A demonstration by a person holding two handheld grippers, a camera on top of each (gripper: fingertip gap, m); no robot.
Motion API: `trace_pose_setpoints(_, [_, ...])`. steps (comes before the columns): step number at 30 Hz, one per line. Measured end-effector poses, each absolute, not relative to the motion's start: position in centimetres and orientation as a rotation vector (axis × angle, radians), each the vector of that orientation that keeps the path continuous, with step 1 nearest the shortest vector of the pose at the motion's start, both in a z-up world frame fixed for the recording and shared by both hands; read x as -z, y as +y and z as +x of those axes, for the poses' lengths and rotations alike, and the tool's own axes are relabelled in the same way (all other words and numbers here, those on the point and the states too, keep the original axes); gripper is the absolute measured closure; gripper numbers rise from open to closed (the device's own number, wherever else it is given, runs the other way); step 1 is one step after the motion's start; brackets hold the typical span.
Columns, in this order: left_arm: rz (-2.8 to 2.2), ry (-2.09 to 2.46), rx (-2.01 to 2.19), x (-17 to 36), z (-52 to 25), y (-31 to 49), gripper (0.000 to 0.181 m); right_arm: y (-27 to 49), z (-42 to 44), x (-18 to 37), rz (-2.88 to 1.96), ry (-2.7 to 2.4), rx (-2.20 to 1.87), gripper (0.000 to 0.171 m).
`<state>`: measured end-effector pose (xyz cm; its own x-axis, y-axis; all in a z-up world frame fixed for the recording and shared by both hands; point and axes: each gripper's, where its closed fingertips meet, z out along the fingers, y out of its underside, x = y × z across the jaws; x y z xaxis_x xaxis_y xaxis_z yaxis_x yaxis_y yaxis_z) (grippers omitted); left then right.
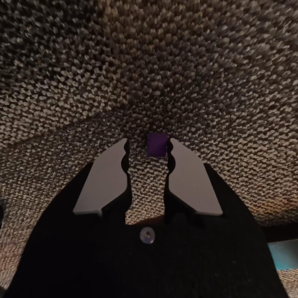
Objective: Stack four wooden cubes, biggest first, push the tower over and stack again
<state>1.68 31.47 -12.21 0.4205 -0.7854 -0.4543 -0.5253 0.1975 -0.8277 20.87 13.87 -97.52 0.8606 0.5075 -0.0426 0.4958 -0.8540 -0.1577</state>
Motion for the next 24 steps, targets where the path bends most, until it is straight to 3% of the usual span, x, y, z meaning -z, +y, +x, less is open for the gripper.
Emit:
trace_pose_setpoints(5, [-1.448, 1.267, 0.253, 12.9, 2.5, 30.9, 0.107, 14.3, 21.6, 97.5, -2.892, -0.713, -0.091, 0.149])
trace_pose_setpoints(12, [-1.431, 1.262, 0.263, 12.2, 2.4, 30.7, 0.108, 13.4, 22.8, 93.3, -2.76, -0.356, -0.045, 0.149])
trace_pose_setpoints(16, [-1.442, 1.234, 0.31, 12.7, 1.9, 30.8, 0.11, 9.2, 24.8, 84.7, -2.505, 0.07, 0.065, 0.149])
trace_pose_setpoints(24, [-1.534, 1.138, 0.548, 15.3, 0.8, 31.5, 0.109, -6.7, 26.3, 61.8, -2.036, 0.569, 0.416, 0.149])
